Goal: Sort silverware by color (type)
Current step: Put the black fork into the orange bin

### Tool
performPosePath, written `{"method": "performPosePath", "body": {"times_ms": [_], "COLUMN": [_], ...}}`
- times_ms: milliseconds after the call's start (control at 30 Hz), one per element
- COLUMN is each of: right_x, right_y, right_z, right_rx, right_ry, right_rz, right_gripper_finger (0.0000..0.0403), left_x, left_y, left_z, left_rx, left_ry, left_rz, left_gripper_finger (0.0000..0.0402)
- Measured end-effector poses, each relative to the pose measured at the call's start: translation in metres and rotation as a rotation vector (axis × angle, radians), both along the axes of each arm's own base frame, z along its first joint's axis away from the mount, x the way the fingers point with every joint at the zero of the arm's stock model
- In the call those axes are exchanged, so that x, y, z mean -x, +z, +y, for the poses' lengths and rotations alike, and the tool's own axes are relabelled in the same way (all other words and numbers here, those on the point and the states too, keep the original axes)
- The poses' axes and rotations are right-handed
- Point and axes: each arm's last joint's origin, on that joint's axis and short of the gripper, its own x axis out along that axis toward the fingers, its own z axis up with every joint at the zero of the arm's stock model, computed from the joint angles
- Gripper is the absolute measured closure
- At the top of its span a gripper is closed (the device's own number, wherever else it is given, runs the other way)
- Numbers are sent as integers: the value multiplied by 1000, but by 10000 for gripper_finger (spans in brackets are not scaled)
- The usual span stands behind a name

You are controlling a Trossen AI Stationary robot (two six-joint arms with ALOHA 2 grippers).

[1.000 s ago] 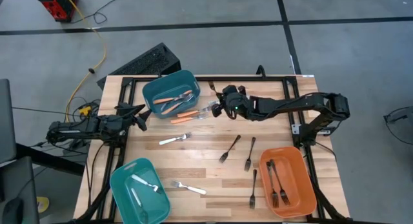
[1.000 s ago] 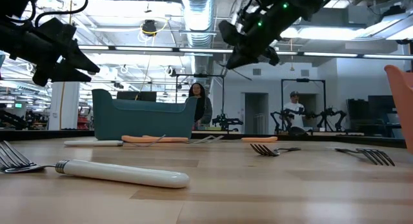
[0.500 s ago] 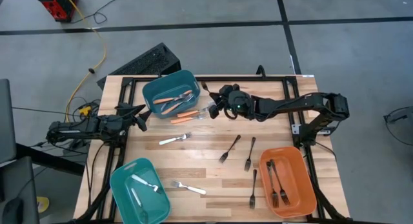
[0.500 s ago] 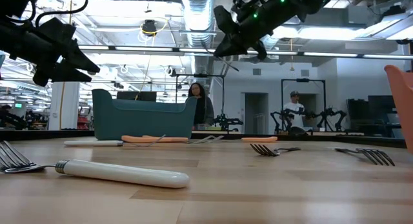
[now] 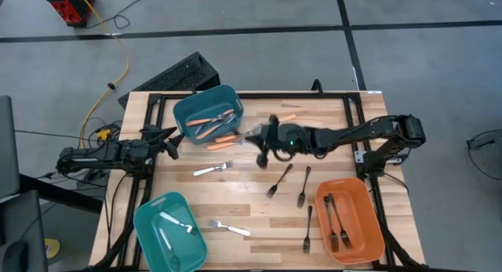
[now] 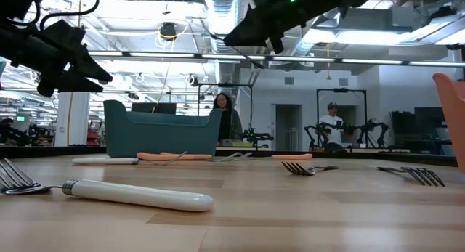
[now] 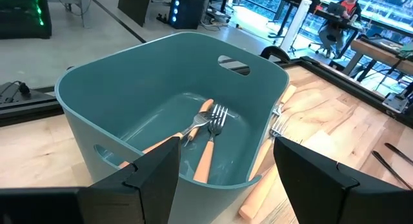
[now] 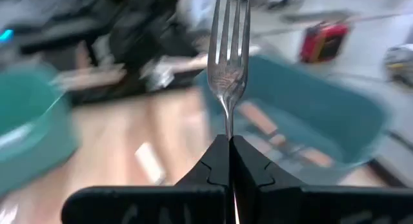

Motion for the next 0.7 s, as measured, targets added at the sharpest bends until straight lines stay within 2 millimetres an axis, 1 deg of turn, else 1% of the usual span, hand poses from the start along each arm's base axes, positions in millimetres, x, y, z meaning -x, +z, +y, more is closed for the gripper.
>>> {"method": "performPosePath", "body": {"times_ms": [100,333,467,700], "right_x": [2,5,6,9], "right_y": [-3,-3,-3,-3], "right_z": [17,50,62,81], "right_rx": [-6,10,24,-5], "right_ry": [64,162,203,288], "right_rz": [48,59,58,55], "right_gripper_finger": [380,380,380,380], "left_x": [0,0,0,0], "left_y": [0,0,0,0], "left_z": [0,0,0,0], "left_rx": [0,5,10,24], "left_ry": [0,3,5,-9], "left_rz": [0,-5,-11,-17], "left_gripper_finger": [167,167,167,167]}}
